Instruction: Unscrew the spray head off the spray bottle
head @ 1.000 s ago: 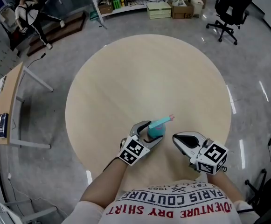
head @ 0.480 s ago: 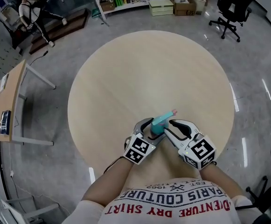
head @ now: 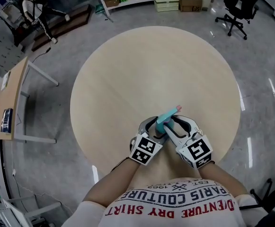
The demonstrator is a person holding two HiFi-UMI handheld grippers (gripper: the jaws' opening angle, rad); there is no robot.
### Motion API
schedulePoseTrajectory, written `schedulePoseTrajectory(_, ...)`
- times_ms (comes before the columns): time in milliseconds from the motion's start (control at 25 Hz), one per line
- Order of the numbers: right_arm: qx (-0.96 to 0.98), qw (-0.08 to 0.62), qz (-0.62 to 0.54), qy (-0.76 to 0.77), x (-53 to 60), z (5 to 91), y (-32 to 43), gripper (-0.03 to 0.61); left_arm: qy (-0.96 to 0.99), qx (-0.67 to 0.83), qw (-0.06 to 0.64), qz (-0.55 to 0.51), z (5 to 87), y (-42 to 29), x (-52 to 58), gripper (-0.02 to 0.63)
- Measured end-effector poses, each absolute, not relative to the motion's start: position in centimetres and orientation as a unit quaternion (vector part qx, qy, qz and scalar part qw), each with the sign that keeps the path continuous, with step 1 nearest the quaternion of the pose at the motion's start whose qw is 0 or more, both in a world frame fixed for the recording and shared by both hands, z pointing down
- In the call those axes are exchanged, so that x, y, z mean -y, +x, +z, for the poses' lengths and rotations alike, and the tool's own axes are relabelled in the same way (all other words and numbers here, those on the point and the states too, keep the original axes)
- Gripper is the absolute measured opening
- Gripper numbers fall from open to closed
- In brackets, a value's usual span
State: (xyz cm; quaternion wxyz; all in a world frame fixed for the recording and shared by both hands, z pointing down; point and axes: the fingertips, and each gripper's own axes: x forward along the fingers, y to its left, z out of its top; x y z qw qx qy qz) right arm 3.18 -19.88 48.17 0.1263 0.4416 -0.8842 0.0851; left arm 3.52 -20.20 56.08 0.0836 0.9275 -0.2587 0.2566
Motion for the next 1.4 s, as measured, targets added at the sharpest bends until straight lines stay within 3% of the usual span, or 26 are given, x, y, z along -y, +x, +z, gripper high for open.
schedulePoseTrajectory(520,0.912,0.144,0.082,0.376,19.5,48.0,3.0,0.123,0.933,0.235,0.043,0.270,56.0,3.3,19.9,0.322)
schedulePoseTrajectory(960,0.963,0.175,0.069,0.193,18.2,47.9,2.4,0.104,0.954,0.067,0.016,0.291,56.3,2.4,18.5,0.322)
schedulePoseTrajectory(1400,0.920,0.107,0.076,0.368,18.4,47.6,1.9,0.172,0.927,0.253,0.068,0.267,56.2,2.7,18.8,0.324)
